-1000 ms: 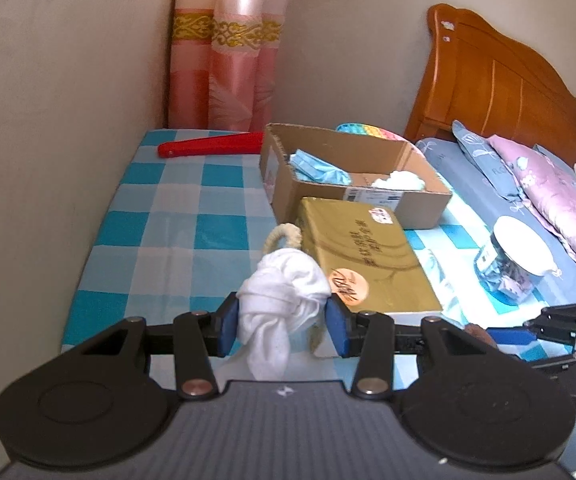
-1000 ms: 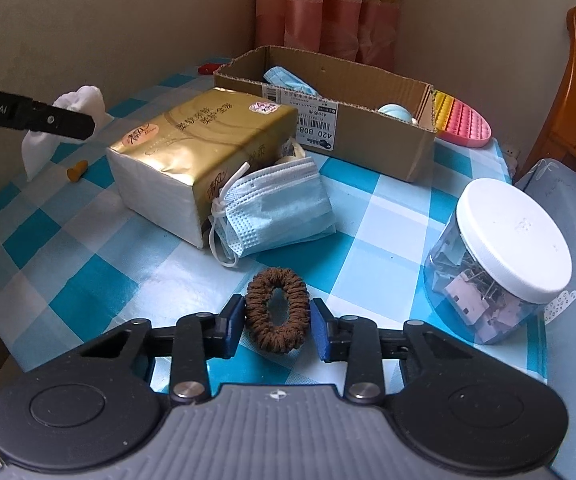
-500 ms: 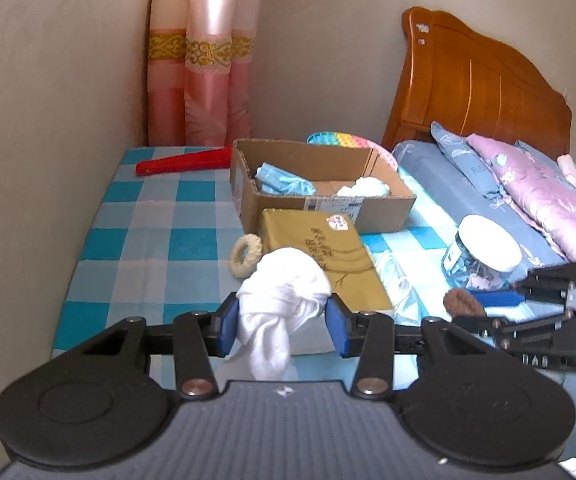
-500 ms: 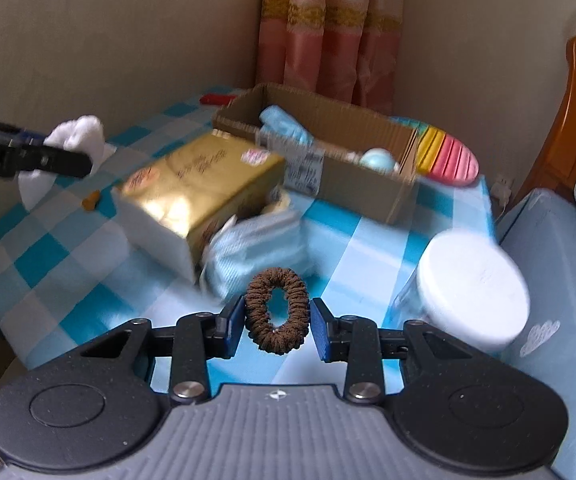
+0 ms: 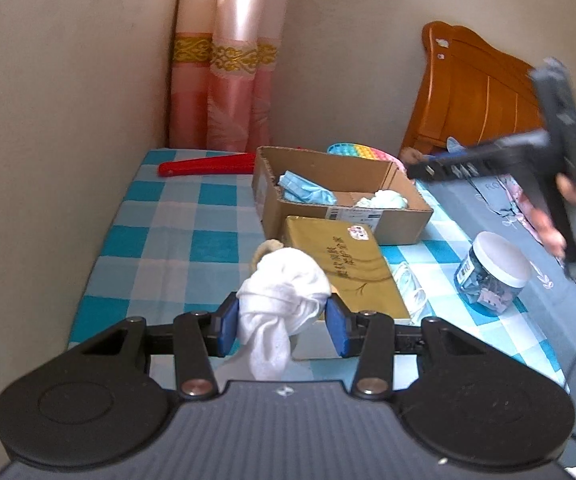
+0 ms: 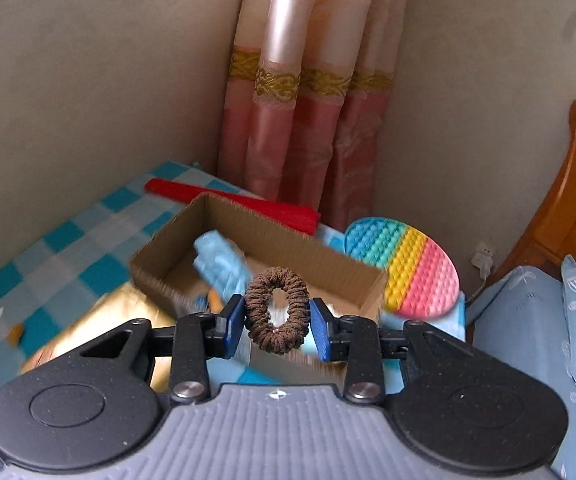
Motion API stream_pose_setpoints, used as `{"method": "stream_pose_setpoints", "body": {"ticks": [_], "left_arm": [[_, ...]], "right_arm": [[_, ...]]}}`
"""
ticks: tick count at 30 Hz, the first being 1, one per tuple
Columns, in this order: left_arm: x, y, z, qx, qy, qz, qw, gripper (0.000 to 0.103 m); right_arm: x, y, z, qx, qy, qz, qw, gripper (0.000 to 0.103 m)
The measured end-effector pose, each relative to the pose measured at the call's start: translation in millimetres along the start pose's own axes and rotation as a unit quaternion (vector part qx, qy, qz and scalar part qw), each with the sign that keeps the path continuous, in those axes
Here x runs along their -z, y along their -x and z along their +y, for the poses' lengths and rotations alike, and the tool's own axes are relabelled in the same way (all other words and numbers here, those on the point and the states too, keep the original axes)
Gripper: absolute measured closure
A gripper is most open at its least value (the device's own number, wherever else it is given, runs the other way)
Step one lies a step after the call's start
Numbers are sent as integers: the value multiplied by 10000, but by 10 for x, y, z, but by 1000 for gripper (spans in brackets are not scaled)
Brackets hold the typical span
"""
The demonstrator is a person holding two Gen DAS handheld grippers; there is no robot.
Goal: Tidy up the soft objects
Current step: 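Carry the hair tie into the box and open the right tool while the left holds the bundle, then carry the white cloth bundle into the box and open the left tool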
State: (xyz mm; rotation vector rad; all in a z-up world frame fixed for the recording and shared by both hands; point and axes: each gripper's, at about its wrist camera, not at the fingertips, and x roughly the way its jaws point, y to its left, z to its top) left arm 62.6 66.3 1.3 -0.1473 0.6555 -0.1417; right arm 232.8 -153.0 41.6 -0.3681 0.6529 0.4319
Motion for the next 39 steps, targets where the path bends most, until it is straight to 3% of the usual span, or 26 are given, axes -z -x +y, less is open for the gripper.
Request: {"method": "stream_pose_setpoints", "body": {"ticks": [2, 4, 7, 24, 32, 39], "left_arm": [[7, 1, 22, -48, 48, 16, 10000, 59], [6, 4, 45, -104, 59, 24, 9999, 59], [-7, 8, 69, -151, 58, 16, 9999, 59], [-343, -167, -11, -80, -305, -19, 9995, 59], [-599, -408, -162, -47, -537, 65, 9985, 59], [-921, -775, -318, 91, -735, 178, 9971, 59]], "right_arm": [[-111, -152, -21, 55, -67, 12, 10000, 54], [-163, -274, -55, 92, -182, -6, 9998, 23], [-160, -313, -73, 134, -203, -193, 9995, 1], [376, 183, 140, -144, -583, 144, 9981, 0], [867, 553, 360, -19, -788, 228, 9966, 0], [1080, 737, 411, 152, -953, 246, 9950, 0]]}}
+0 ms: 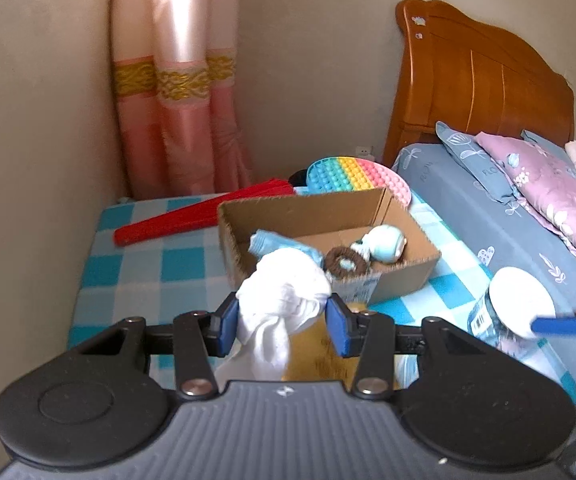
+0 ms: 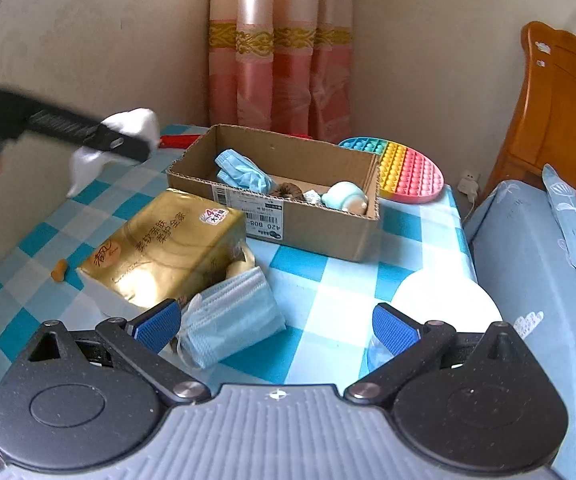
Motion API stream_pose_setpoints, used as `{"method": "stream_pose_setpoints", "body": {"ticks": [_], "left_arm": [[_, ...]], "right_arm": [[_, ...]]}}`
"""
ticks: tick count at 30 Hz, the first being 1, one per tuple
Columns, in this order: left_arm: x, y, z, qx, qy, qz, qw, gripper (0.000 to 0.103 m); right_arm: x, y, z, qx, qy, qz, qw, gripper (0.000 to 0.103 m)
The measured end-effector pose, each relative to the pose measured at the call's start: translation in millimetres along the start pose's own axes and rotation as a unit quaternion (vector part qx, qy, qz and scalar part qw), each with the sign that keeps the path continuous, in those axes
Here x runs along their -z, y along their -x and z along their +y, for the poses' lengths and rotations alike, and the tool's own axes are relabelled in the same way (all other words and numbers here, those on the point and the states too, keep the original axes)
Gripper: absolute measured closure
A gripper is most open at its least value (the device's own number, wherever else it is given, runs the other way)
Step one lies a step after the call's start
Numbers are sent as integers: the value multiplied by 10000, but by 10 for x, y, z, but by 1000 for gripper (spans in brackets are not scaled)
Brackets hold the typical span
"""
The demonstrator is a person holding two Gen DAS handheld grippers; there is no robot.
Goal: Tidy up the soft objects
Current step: 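Carry the white cloth bundle into the box and open the left tool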
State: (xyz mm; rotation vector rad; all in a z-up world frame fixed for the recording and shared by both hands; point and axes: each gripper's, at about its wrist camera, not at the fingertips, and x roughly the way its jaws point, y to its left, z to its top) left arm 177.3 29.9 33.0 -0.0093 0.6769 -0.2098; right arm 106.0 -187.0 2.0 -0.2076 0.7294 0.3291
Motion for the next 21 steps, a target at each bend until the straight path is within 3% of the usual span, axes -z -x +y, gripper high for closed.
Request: {"method": "stream_pose_setpoints", "body": {"ticks": [6, 8, 9, 10, 13, 21], "left_arm": [[-326, -298, -66, -50, -188, 2, 9998, 57], [-412, -396, -86, -200, -223, -51, 9995, 37], [-446, -440, -90, -268, -238, -66, 9993, 11], [-459, -477, -93, -362, -227, -64, 9991, 5], [-406, -441, -123, -453, -274, -238, 9983, 5], [-147, -183, -112, -578, -192, -175, 9980, 3]], "right_arm": [[17, 107, -81, 31, -170, -114, 9998, 0], [12, 130, -103, 8, -213, -161, 9996, 0], [11, 140, -112, -6, -229, -181, 9996, 0], [13, 143, -118, -39, -246, -190, 9995, 0], [28, 138, -124, -104, -236, -200, 9995, 0], [35, 132, -121, -219, -332, -253, 9989, 0]]}}
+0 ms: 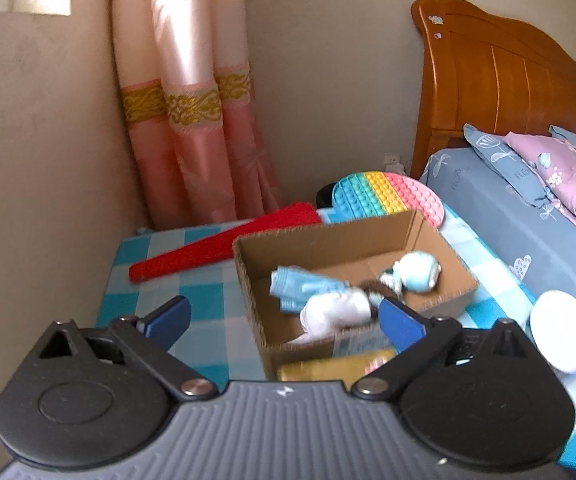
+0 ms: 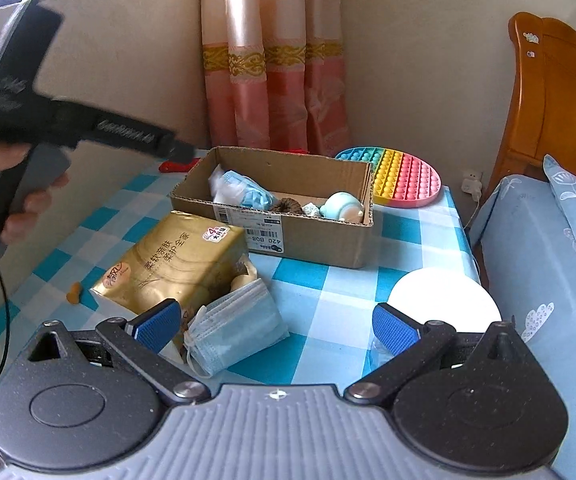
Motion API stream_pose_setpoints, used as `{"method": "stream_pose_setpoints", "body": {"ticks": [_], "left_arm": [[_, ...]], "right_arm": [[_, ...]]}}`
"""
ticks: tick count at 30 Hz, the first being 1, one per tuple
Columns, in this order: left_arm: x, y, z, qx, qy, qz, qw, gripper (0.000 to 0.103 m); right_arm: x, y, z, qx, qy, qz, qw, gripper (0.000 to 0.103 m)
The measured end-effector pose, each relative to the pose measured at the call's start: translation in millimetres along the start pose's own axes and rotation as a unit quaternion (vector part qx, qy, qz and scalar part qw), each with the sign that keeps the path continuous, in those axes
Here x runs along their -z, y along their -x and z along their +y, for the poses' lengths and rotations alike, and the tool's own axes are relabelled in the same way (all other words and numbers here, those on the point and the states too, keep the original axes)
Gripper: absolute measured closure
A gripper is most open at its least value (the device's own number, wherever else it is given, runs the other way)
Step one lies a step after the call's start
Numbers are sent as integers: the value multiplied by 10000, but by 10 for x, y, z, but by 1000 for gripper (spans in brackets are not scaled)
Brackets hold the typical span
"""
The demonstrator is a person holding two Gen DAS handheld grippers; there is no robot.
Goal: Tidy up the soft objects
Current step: 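Carry the white cloth bundle into the box and open the left tool, then move the left tool toward the orange cone-shaped object while the right reaches the blue mask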
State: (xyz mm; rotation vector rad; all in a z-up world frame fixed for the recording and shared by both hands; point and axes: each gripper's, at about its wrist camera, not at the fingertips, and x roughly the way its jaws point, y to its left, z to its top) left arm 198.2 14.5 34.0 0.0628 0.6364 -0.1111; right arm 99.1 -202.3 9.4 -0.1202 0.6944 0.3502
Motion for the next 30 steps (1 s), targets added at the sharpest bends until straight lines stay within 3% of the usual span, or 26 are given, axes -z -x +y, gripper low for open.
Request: {"method": "stream_pose_setpoints", "body": {"ticks": [15, 22, 30], "left_arm": [[861, 486, 285, -670, 532, 139, 9962, 1], [1259, 475, 511, -789, 1065, 398, 9904, 1], [1557, 323, 595, -858, 1153, 808, 9863, 1]], "right_arm": [[117, 29, -4, 141, 5, 133, 9998, 0], [136, -23, 33, 193, 53, 242, 9995, 0], [143, -112, 108, 240, 216, 382, 9987, 0]]}}
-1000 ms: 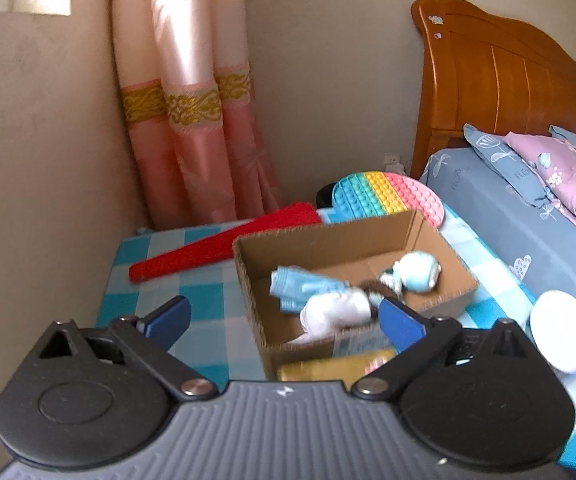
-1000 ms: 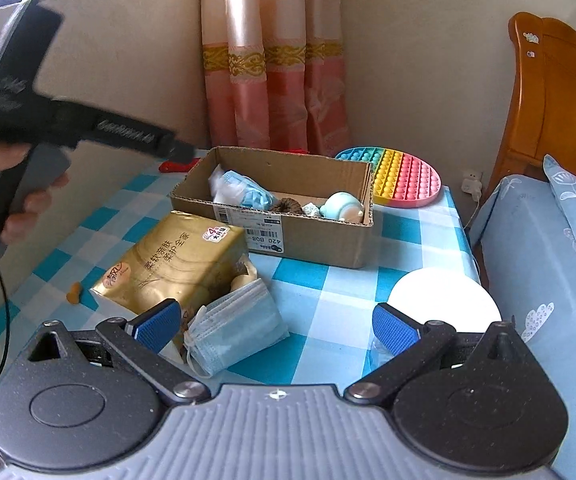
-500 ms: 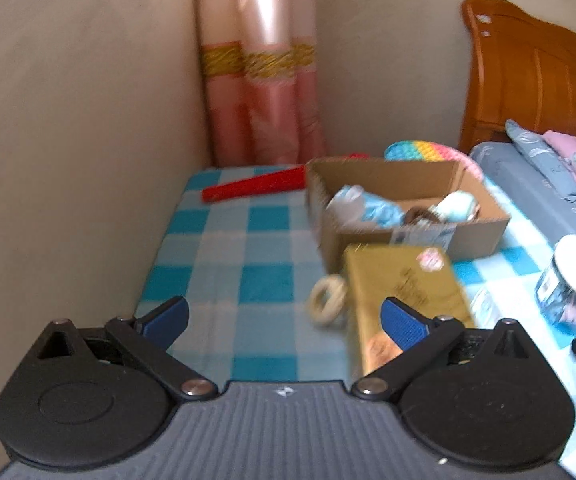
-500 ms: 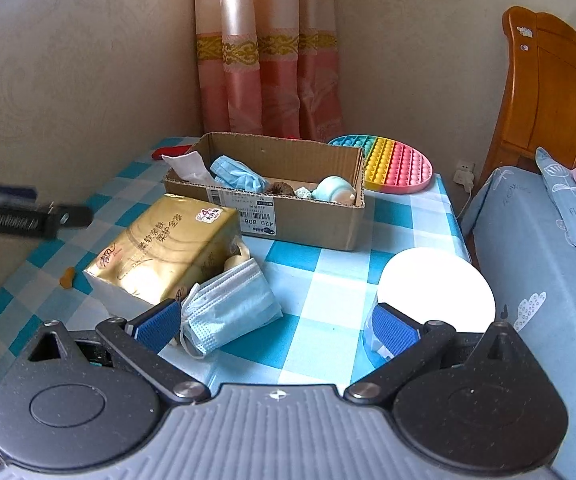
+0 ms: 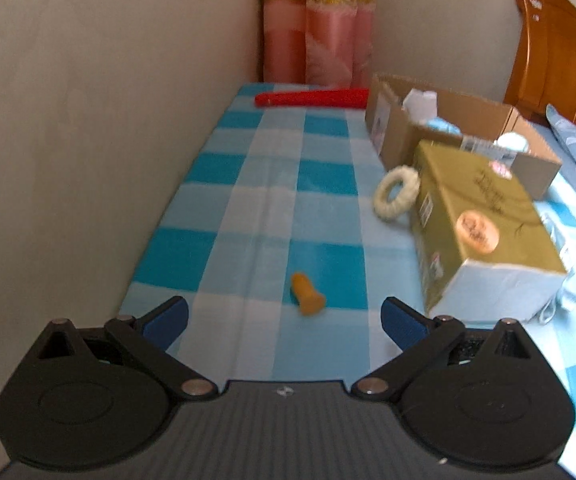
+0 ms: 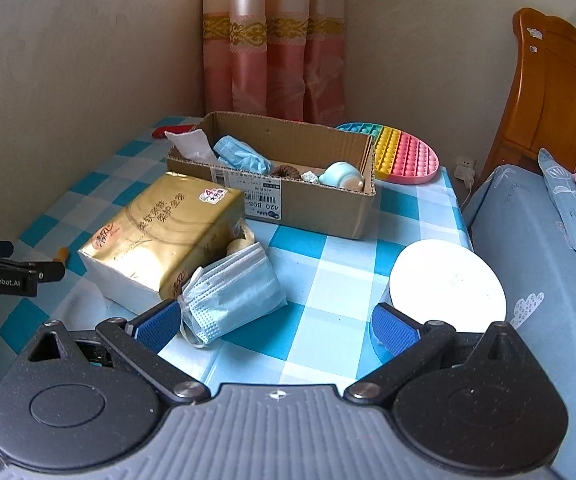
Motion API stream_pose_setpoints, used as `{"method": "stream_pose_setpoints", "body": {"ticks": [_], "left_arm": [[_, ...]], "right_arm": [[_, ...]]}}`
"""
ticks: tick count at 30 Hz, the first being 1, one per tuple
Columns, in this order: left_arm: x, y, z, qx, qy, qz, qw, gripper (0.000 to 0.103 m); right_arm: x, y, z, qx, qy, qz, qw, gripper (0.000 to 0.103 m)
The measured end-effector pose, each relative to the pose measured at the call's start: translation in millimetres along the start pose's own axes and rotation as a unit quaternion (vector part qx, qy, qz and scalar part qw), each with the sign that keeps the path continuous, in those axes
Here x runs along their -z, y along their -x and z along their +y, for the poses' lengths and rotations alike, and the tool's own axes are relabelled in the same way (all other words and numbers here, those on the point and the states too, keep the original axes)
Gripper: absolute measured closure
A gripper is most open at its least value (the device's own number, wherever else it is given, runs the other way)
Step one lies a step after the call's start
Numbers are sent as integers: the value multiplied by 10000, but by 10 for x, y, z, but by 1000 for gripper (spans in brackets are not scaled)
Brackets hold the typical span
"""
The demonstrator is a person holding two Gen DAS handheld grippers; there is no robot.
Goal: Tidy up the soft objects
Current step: 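Move the left tool toward the orange cone-shaped object while the right reaches the blue mask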
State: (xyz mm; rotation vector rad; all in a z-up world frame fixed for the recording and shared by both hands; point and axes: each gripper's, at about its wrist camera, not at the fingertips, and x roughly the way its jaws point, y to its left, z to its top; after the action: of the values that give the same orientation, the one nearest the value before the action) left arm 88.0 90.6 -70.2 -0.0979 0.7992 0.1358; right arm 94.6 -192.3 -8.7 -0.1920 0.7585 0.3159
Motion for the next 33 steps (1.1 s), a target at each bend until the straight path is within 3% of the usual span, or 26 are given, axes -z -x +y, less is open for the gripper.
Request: {"method": "stream_pose_setpoints", "body": {"ticks": [6, 12, 22, 33], "left_arm": [[45, -95, 39, 9, 32, 130, 9999, 1], [86, -142, 29, -46, -73, 188, 9998, 1], [118, -129, 27, -38, -64, 48, 10000, 0], [126, -120, 27, -36, -57, 9, 10000, 0]], "right_arm": [[9, -75, 46, -2, 195, 120, 9997, 0], [-6, -212, 172, -204, 948, 276, 9949, 0], [-127, -588, 270, -751, 2262, 487, 9700, 0], [-273, -939, 213, -1507, 2582, 915, 9499, 0]]}}
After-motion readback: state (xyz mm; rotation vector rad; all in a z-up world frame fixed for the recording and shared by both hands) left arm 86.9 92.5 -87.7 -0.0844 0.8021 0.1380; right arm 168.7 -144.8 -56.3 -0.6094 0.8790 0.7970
